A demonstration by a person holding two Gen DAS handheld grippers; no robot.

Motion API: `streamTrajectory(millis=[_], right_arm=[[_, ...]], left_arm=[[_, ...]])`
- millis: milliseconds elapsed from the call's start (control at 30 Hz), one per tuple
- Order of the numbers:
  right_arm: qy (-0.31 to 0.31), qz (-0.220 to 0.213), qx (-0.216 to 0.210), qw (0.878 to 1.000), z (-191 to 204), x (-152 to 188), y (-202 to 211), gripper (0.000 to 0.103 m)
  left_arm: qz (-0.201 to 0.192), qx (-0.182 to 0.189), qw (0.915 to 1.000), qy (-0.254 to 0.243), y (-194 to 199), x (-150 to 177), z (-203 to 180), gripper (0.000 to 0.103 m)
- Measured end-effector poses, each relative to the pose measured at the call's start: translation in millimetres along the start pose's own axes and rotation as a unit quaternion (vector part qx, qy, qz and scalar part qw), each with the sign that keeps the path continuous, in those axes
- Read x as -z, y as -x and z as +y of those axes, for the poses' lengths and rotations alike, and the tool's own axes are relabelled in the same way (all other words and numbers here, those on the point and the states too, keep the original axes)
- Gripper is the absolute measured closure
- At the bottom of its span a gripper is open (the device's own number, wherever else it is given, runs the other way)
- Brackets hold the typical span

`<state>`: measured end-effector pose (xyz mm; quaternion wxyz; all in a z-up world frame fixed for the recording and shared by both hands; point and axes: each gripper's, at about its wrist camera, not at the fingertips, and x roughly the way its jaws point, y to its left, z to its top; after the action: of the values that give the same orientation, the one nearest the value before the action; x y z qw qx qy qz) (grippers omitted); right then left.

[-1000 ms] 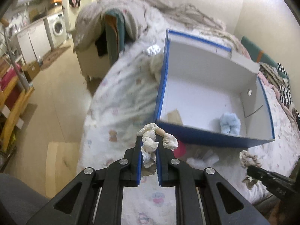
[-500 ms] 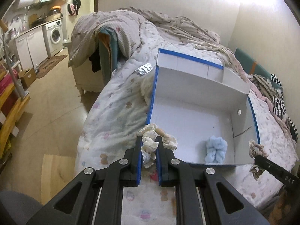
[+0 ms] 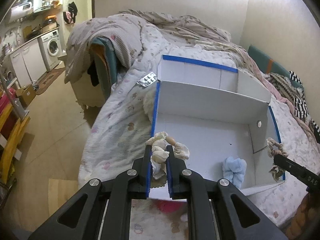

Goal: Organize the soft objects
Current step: 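Carry both scrunchies into the box and open both grippers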

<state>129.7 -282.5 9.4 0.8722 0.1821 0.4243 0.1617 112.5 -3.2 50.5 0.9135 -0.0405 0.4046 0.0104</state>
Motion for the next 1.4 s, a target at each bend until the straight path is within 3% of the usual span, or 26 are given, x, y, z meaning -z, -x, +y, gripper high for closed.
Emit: streamTrajectory(millis=[267, 500, 800, 933, 1400], right_arm=[[0.002, 0.013, 0.013, 1.000, -4, -12, -28, 0.090], [0.009, 0.028, 0.025, 0.999, -4, -11, -47, 0.090], [0.019, 0.064, 0.049, 0.997, -4, -1, -66, 0.090], [0.013, 0.076, 0.059, 0.995, -6, 2, -74, 0.090], [0.001, 0.082, 0.070, 0.994, -6, 3, -82, 0.090]], left_arm=[[0.015, 0.016, 0.9985, -0.051, -35, -14, -33, 0.091], [0.027, 0.019, 0.9962, -0.081, -70, -4, -51, 0.091], [0.042, 0.031, 0.9970, -0.058, -95, 5, -47, 0.091], [0.043, 0.020, 0.9972, -0.058, -99, 7, -48, 0.091], [0.063, 0.014, 0.9965, -0.052, -106, 9, -46, 0.091]])
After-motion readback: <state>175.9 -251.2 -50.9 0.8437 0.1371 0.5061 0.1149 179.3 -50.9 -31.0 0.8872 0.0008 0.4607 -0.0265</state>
